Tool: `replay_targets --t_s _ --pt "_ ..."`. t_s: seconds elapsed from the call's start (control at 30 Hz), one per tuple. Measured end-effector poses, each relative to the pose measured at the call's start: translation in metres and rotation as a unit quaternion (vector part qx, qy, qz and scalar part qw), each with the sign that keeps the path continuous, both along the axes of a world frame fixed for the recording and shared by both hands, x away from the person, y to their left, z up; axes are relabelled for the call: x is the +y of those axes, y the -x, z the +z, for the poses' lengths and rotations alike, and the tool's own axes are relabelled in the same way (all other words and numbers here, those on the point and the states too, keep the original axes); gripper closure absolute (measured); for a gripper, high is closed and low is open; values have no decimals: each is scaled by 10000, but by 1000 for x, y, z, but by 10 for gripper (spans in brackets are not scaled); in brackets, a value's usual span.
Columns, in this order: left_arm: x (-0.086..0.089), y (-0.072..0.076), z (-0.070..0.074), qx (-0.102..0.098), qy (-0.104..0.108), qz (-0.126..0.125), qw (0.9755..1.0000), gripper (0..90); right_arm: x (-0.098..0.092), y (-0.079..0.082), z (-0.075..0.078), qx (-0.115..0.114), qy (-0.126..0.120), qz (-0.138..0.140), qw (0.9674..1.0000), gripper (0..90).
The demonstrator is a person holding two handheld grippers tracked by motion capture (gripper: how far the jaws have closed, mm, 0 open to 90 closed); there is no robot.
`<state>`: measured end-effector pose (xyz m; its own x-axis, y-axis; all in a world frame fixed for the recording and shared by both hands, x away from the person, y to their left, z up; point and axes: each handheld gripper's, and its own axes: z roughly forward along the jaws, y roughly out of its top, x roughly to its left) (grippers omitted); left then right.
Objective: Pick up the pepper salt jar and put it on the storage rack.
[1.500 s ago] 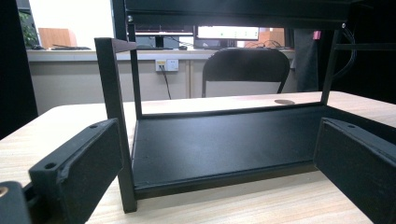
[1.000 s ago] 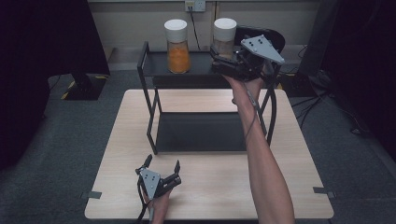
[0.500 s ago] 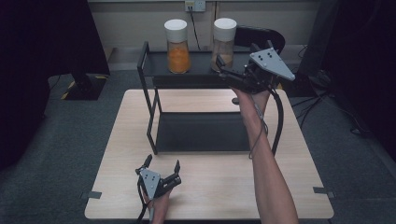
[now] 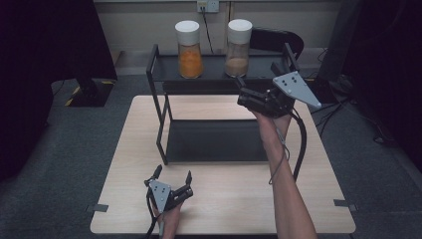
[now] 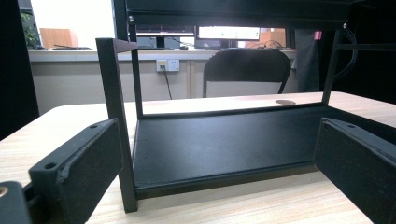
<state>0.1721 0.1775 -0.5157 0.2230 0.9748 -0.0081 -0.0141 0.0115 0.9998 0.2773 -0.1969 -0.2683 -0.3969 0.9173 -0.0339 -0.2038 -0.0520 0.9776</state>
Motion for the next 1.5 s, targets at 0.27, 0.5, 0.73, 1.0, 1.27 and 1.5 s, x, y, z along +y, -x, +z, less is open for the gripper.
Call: replay_targets --t_s 0.27,0.5,0.73,1.0,1.27,1.5 --pt "0 0 0 1 -2 9 10000 6 -7 19 -20 -17 -81 -71 9999 0" --pt "0 0 0 1 0 9 10000 6 -12 32 -38 58 -118 -146 9998 0" --pt "0 0 0 0 0 9 10000 6 -11 49 -59 107 47 -333 9994 0" --pt "0 0 0 0 1 9 10000 6 -8 63 -79 192 110 -421 9989 0" --pt "0 0 0 1 1 10 10000 6 2 79 -110 368 174 -637 9971 0" --pt "0 0 0 1 0 11 10000 6 0 89 -138 556 133 -692 9960 0"
